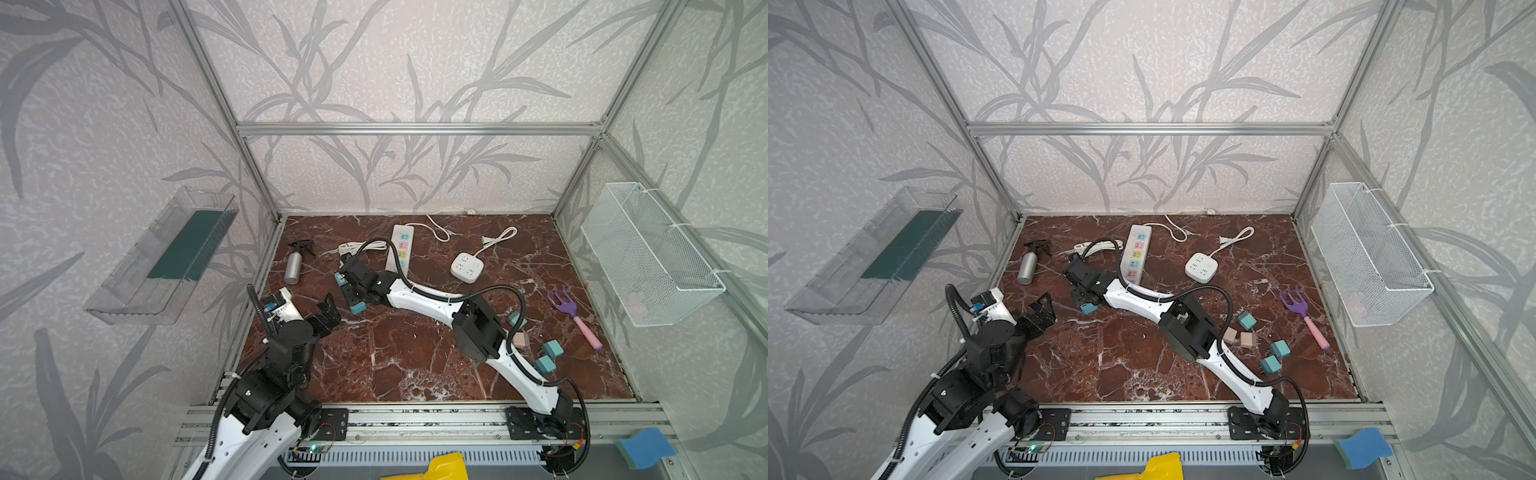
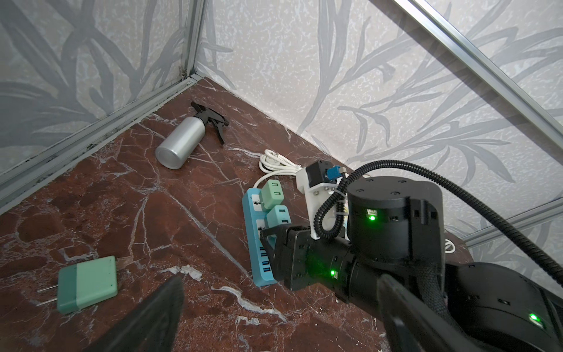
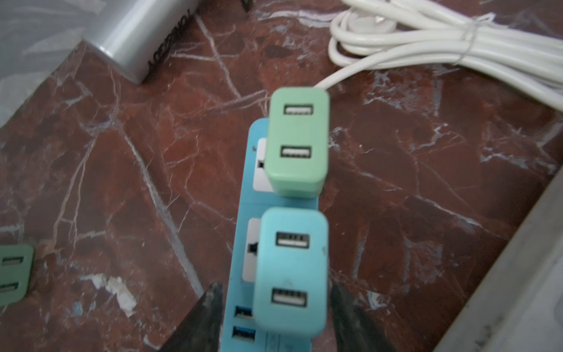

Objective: Insert the plug
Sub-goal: 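Lower the teal adapter with the right gripper onto the blue strip's second socket, then press the teal adapter into the socket and open the right gripper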

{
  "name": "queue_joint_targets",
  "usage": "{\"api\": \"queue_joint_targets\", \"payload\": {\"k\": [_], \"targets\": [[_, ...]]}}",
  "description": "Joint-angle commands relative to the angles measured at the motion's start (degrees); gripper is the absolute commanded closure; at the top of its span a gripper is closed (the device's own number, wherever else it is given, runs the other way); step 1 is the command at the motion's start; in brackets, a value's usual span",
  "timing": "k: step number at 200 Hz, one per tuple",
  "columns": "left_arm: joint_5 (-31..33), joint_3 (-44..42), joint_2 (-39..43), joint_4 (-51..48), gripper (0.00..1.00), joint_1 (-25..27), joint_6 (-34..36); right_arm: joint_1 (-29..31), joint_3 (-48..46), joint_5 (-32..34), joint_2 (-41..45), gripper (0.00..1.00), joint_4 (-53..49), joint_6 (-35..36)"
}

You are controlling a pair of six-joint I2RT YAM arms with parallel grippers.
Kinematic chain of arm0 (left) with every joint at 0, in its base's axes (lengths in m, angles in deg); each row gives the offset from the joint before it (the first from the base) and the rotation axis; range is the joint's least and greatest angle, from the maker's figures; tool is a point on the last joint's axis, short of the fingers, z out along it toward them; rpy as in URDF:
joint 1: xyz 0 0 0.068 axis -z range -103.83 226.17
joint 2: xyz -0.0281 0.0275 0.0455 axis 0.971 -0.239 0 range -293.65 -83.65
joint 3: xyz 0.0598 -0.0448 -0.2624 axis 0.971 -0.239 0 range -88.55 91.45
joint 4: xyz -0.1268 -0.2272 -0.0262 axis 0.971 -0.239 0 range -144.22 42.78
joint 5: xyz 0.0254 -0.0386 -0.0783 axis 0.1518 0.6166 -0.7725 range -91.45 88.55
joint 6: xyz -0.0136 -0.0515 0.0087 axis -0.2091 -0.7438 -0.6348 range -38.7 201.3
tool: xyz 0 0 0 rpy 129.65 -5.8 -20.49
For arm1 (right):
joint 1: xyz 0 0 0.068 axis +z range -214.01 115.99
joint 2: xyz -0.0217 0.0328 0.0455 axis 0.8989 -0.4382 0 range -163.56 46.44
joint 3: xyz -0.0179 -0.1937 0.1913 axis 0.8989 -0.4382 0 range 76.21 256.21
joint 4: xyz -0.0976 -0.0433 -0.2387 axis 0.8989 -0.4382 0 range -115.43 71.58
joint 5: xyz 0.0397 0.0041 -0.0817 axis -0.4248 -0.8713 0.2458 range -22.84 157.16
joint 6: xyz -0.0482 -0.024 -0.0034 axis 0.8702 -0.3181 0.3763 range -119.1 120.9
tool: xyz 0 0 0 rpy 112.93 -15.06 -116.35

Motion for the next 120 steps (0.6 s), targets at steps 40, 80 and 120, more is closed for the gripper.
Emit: {"api": "queue_joint_targets", "payload": {"k": [40, 80, 120], "targets": [[2.2, 3.3, 0.8, -3.4, 0.01, -0.4, 0.6, 0.1, -7.6, -0.7, 12.8, 0.36, 2.3, 4.4], [2.0, 3.0, 0.4, -2.4, 0.01, -0.3, 0.9, -2.3, -7.1, -2.5, 11.8, 0.37, 2.6, 4.6], [1.9, 3.6, -0.7, -2.1, 0.01, -0.4, 1.0, -3.8, 1.3, -3.8, 5.4, 0.39, -2.4, 5.6]]}}
